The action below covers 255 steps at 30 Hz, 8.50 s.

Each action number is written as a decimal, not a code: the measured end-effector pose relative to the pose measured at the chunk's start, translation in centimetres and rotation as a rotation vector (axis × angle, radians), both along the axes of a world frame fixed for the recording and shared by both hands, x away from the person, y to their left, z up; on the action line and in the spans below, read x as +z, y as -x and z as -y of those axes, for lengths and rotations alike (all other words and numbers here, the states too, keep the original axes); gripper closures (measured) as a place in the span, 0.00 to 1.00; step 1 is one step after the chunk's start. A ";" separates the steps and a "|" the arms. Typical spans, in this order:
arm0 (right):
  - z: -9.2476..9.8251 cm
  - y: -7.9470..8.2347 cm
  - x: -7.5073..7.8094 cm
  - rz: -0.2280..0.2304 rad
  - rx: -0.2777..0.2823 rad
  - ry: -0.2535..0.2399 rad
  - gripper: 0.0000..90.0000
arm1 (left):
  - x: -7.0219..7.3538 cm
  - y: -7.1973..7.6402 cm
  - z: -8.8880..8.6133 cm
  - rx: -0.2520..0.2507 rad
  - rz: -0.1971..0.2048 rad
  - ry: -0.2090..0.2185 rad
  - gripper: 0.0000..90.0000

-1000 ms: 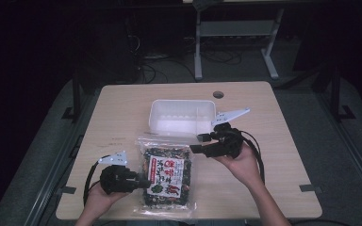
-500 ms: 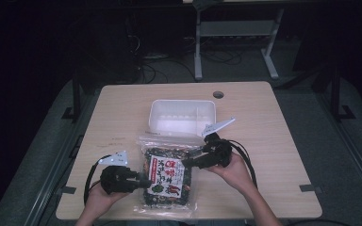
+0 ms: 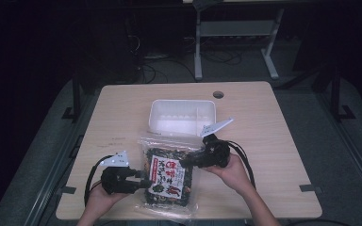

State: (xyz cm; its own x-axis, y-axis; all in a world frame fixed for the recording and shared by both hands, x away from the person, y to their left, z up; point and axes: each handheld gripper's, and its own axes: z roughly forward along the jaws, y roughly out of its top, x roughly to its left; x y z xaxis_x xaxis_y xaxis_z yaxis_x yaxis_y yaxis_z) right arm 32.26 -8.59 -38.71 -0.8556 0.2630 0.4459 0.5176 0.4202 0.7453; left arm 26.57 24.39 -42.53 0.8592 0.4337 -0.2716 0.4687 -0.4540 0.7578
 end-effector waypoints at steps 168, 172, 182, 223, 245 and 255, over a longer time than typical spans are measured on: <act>-1.1 -11.8 5.2 0.378 -0.465 0.113 0.85 | -1.0 -0.7 -2.6 0.087 0.015 -0.129 0.35; -1.2 -11.7 5.2 0.387 -0.481 0.121 0.85 | -0.9 -0.6 -2.6 0.089 0.015 -0.127 0.35; -1.0 -11.7 5.2 0.379 -0.493 0.114 0.84 | -0.9 -0.6 -2.6 0.087 0.015 -0.126 0.35; 6.0 -7.1 3.8 0.240 -0.460 0.041 0.38 | -1.0 -0.6 -2.2 0.088 0.020 -0.148 0.31; 9.8 -4.2 2.5 0.182 -0.463 0.032 0.37 | -1.2 -0.7 -2.2 0.094 0.017 -0.155 0.31; 11.6 -3.2 1.5 0.147 -0.476 0.026 0.37 | -1.3 -0.7 -2.1 0.093 0.016 -0.160 0.31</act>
State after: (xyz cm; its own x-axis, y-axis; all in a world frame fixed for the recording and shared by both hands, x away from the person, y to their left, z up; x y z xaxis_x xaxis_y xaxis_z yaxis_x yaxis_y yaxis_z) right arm 35.43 -20.19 -37.24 -0.6911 0.6491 0.3178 0.5467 0.1818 0.8174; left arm 27.30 26.53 -43.79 0.8170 0.5479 -0.1795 0.5028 -0.5246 0.6870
